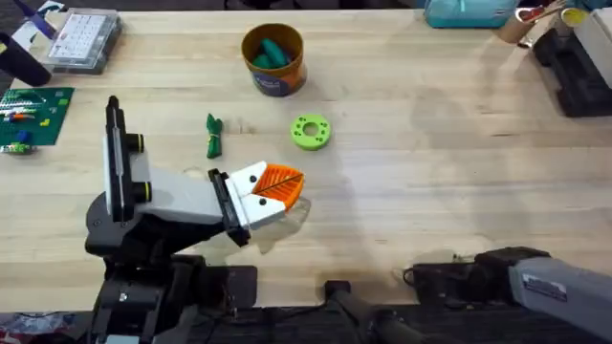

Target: Pick up the gripper from the table and insert it into the empty holder that is missing its gripper. Then pick up a screw, insert it into the mounting hole, and use the screwdriver to tighten it. Finally, clean up the table by picking up the vegetable and placing it into the bucket.

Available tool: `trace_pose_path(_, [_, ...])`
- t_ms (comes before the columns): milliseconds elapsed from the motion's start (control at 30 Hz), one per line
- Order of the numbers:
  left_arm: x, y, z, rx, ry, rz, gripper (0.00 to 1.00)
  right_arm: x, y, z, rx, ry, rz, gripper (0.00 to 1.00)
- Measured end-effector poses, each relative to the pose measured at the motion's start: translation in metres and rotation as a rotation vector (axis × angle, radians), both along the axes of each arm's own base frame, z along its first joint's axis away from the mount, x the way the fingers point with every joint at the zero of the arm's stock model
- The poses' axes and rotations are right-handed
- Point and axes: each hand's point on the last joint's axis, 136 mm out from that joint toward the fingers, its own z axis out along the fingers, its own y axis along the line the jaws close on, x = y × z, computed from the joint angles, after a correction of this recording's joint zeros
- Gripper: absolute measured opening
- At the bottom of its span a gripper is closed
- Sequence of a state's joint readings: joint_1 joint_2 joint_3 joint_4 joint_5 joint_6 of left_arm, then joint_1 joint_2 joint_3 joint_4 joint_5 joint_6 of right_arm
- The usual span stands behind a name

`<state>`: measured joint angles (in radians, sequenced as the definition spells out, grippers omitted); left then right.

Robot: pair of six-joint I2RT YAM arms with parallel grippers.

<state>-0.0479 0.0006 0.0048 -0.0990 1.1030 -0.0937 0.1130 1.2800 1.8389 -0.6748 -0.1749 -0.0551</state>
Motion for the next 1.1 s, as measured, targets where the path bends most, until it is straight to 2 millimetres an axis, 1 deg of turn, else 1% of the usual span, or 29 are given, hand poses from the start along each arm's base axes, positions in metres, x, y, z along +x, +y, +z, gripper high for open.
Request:
trace_pose_path(100, [0.000,0.000,0.000,0.000,0.000,0.000,0.009,-0.011,0.006,-0.006,0.009,-0.042,0.020,0.027])
trace_pose_path(167, [0.000,0.000,0.000,0.000,0.000,0.000,0.009,-0.013,0.011,-0.016,0.022,-0.072,0.041,0.027])
trace_pose_path(300, [0.000,0.000,0.000,0.000,0.000,0.000,0.009,-0.011,0.026,-0.031,0.071,-0.154,0.121,0.027])
trace_pose_path(467, [0.000,0.000,0.000,0.000,0.000,0.000,0.009,-0.012,0.053,-0.045,0.152,-0.227,0.283,0.027])
trace_pose_path(733, [0.000,0.000,0.000,0.000,0.000,0.000,0.009,-0.028,0.105,-0.041,0.258,-0.287,0.649,0.027])
trace_pose_path(900, [0.000,0.000,0.000,0.000,0.000,0.000,0.009,-0.038,0.142,-0.050,0.303,-0.261,0.840,0.027])
trace_pose_path(1000, [0.000,0.000,0.000,0.000,0.000,0.000,0.009,-0.048,0.162,-0.051,0.322,-0.265,0.927,0.027])
trace_pose_path(1100, [0.000,0.000,0.000,0.000,0.000,0.000,0.009,-0.064,0.180,-0.047,0.341,-0.283,1.009,0.027])
